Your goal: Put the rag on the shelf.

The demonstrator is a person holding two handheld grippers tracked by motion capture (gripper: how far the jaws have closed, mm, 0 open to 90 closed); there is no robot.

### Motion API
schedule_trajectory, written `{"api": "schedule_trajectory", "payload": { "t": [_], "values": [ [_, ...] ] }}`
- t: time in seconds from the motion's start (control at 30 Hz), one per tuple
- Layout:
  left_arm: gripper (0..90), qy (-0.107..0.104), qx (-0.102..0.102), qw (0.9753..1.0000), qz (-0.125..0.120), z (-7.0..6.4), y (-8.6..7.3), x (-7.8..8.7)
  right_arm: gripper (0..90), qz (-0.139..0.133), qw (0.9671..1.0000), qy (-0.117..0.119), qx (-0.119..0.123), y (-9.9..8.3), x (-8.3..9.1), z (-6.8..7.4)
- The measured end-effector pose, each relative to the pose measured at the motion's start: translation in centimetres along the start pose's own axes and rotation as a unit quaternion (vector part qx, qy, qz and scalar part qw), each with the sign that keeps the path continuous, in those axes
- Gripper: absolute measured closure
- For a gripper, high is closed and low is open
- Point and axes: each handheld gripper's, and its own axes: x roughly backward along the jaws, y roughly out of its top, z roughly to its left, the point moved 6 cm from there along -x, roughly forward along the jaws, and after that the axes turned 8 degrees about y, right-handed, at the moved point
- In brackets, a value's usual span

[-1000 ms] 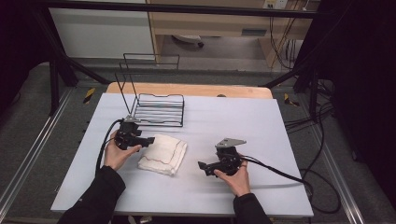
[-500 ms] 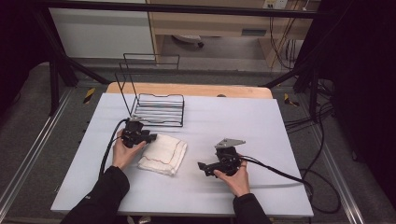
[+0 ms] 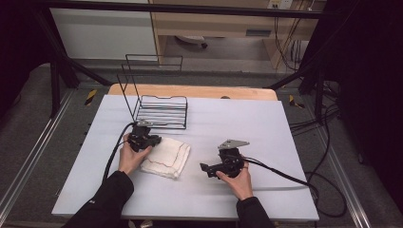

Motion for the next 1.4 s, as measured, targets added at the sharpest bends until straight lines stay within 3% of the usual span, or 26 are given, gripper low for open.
{"api": "schedule_trajectory", "payload": {
  "t": [0.17, 0.5, 0.8, 1.0, 1.23, 1.4],
  "values": [
    [80.7, 0.002, -0.009, 1.0, -0.002, -0.1, 0.0, 0.0, 0.6, -0.004, 1.0, -0.003, 0.002, 1.2, -1.2, 0.4],
    [80.8, -0.006, -0.001, 1.0, -0.002, 0.0, 0.0, -0.1, 1.9, -0.007, 0.9999, -0.014, -0.001, 3.8, -4.2, 0.8],
    [80.6, -0.012, 0.001, 0.9999, -0.003, 0.2, -0.1, -0.1, 18.0, -0.015, 0.9994, -0.026, -0.018, 5.3, -6.9, 0.4],
    [80.7, -0.011, 0.0, 0.9999, -0.003, 0.1, -0.1, -0.1, 35.1, 0.0, 0.9994, -0.031, -0.018, 5.1, -8.7, -0.1],
    [80.7, -0.012, -0.001, 0.9999, -0.003, 0.2, -0.1, -0.1, 47.8, 0.003, 0.9993, -0.023, -0.028, 4.9, -9.2, 0.0],
    [80.7, -0.012, -0.001, 0.9999, -0.003, 0.1, -0.1, -0.1, 52.8, 0.015, 0.9994, -0.026, -0.019, 4.9, -9.8, 0.3]
  ]
}}
